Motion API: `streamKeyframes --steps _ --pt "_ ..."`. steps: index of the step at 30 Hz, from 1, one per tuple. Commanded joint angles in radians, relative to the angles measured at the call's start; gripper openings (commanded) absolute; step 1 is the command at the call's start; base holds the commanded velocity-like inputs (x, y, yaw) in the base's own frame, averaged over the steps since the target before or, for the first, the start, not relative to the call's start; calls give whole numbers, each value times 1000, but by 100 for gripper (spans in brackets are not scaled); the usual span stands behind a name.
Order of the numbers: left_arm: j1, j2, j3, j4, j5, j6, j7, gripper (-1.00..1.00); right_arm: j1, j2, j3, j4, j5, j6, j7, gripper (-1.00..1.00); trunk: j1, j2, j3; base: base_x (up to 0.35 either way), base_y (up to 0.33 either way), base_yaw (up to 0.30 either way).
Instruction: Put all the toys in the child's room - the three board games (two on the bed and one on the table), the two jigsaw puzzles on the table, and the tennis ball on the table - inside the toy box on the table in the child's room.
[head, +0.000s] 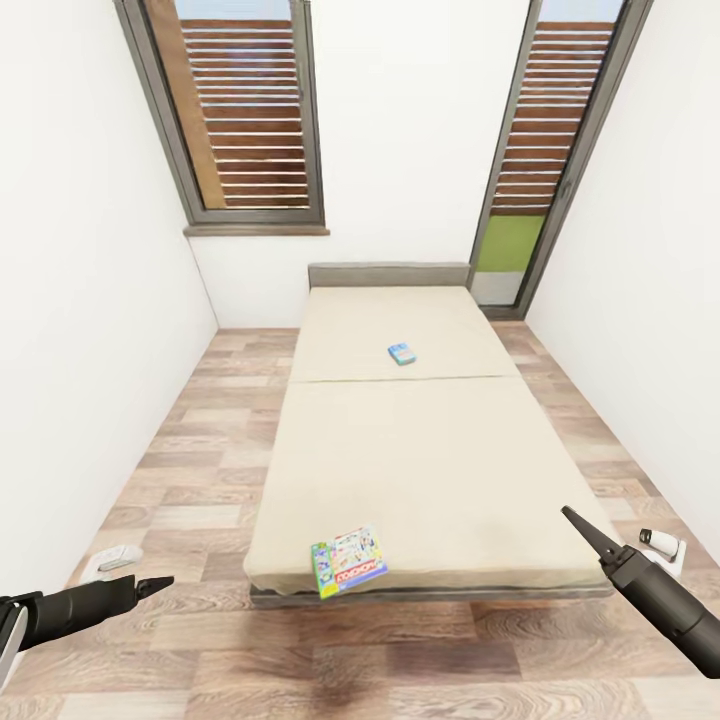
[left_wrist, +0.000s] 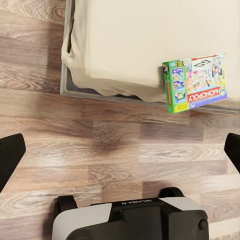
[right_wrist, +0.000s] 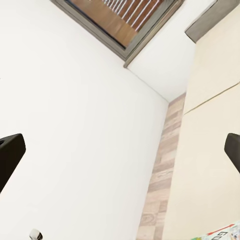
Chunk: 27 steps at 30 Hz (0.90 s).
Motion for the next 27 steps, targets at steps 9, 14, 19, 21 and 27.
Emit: streamKeyframes --steps 9,14,19,21,27 --pt "-1 0 2 -1 -5 7 -7 100 -1 0 0 0 -5 7 0 100 1 -2 13 0 -156 0" --pt "-1 0 2 -1 -5 7 -7 100 -1 0 0 1 -5 7 0 100 1 -2 21 0 -186 0" --pt "-1 0 2 -1 -4 6 -7 100 -1 0 0 1 -4 7 -1 100 1 -2 30 0 -52 0" --pt "-1 -1 2 -1 -4 6 -7 100 -1 0 0 1 -4 7 -5 100 1 -2 33 0 -50 0" --pt "-1 -1 2 -1 -4 6 -7 100 -1 0 0 -4 -5 8 -28 100 1 -2 37 0 -181 0"
